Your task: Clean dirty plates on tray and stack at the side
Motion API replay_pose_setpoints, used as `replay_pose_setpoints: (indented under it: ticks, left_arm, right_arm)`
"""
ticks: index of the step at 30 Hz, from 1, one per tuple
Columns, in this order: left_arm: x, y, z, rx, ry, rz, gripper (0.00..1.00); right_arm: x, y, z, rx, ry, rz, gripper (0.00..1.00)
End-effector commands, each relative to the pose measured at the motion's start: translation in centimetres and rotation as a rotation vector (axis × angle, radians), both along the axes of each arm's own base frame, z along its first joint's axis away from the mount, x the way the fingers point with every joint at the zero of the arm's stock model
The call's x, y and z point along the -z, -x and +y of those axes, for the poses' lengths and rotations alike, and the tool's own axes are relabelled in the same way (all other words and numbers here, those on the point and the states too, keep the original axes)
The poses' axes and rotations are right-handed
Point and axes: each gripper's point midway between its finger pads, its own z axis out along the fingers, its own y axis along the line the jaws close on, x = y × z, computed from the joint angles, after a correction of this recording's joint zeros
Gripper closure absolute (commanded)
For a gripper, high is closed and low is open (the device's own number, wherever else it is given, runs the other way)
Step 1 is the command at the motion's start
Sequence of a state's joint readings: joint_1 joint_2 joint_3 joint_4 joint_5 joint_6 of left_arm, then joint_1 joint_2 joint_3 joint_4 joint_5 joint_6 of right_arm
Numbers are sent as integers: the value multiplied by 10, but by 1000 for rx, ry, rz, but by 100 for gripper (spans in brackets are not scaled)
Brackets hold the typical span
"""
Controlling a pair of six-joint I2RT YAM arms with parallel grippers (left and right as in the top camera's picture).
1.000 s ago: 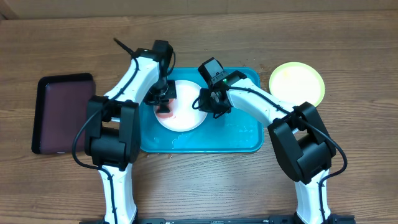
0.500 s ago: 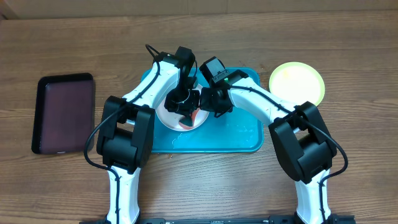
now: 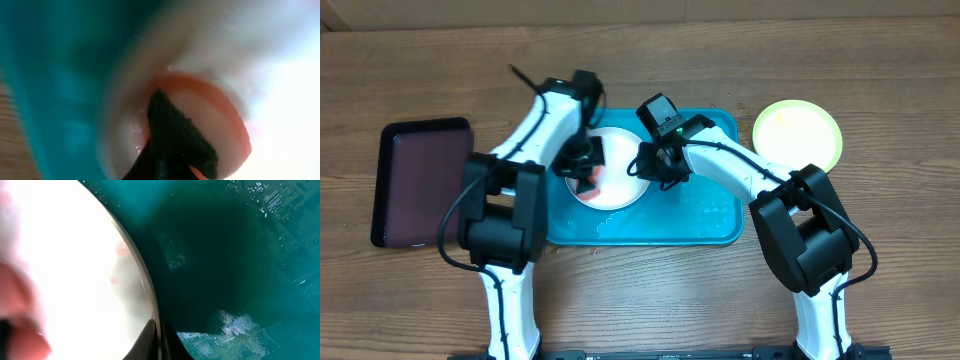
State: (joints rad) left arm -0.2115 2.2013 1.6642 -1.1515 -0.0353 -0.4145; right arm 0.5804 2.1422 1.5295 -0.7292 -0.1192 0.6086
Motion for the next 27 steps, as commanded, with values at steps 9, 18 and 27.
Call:
replay_pose_setpoints:
  ticks: [9,18,27]
  left_arm:
    - [-27,-49,15,-85,94,-147,96]
    - [-160,-82,68,-164,126,-493,96]
    - [-137,-35,198,-462,-11,-361,96]
  right_arm:
    - [14,1,-19,-13,80,-1,96]
    - [11,2,-9,-72,81,-27,96]
    - [-30,-16,18,-178,58,-119,96]
